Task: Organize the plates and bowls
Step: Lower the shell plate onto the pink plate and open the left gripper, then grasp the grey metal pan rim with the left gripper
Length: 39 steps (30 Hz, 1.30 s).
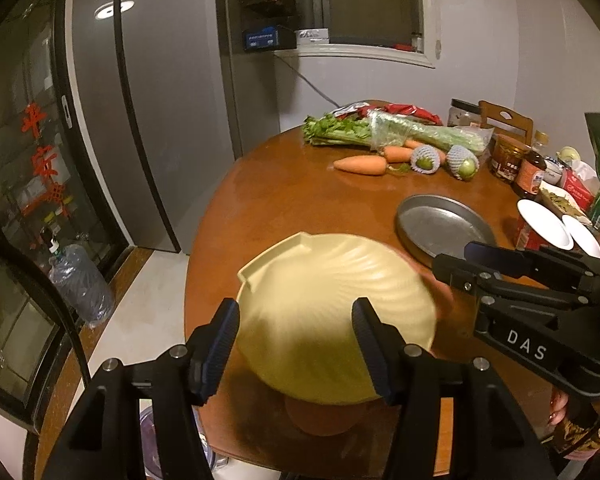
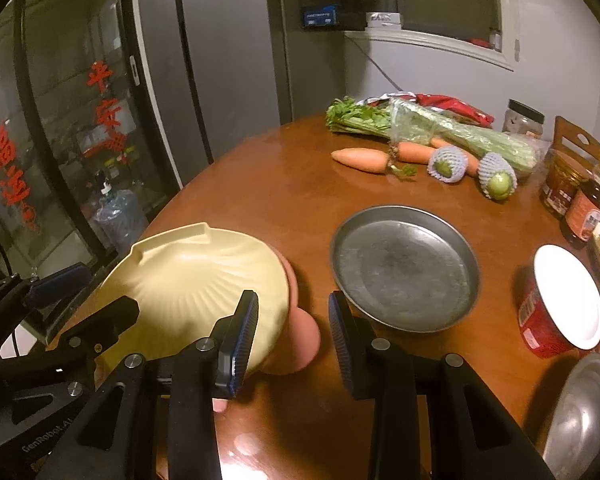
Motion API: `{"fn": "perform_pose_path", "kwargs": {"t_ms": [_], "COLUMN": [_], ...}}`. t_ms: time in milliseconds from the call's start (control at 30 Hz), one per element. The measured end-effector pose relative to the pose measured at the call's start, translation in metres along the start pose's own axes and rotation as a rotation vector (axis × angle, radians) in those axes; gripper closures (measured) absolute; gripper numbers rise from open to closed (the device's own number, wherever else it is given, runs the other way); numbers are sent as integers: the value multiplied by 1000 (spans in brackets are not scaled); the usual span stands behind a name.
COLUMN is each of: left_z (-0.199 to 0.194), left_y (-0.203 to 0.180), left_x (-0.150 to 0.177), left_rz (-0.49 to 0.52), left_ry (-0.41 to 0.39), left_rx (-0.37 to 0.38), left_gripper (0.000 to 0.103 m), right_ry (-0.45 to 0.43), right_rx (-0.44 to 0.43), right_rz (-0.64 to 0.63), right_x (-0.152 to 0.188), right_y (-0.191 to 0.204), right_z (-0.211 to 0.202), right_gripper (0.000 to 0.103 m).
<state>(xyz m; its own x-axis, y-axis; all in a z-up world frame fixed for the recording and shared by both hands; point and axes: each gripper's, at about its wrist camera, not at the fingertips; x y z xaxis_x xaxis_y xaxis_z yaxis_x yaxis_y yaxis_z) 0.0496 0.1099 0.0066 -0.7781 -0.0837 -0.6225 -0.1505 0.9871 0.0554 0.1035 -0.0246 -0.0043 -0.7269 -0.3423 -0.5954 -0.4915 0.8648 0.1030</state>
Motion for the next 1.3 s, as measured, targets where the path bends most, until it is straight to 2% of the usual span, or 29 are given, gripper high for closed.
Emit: {"fn": "perform_pose_path", "kwargs": {"t_ms": [333, 600, 1100, 1300], "left_z": [-2, 17, 70, 96], "left_y": [-32, -63, -88, -97], "left_x": [-23, -56, -103, -110], "left_rz": [61, 132, 169, 189], "left_ry": [14, 42, 139, 196], "left_rx": [100, 124, 181, 152], "left_gripper": [44, 44, 44, 44], "right_ry": [-33, -17, 117, 164], "right_rx": [43, 74, 123, 138], "right_rz": [95, 218, 316, 314], "right_x": [8, 12, 0, -5], "right_y": [-40, -82, -117, -123], "right_z": [-23, -20, 29, 43], "right_gripper": [65, 60, 60, 59]}}
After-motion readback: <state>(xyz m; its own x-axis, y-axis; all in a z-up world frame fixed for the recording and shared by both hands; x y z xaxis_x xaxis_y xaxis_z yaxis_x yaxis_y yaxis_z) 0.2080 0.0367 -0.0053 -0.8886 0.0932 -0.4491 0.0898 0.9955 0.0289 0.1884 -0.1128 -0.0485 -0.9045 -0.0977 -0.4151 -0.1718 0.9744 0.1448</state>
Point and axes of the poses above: each gripper's, at about its wrist camera, not at the fingertips, and z roughly the way its jaws point, y to its left, x to its underside, and after that the axes turned 10 degrees about y, right-handed
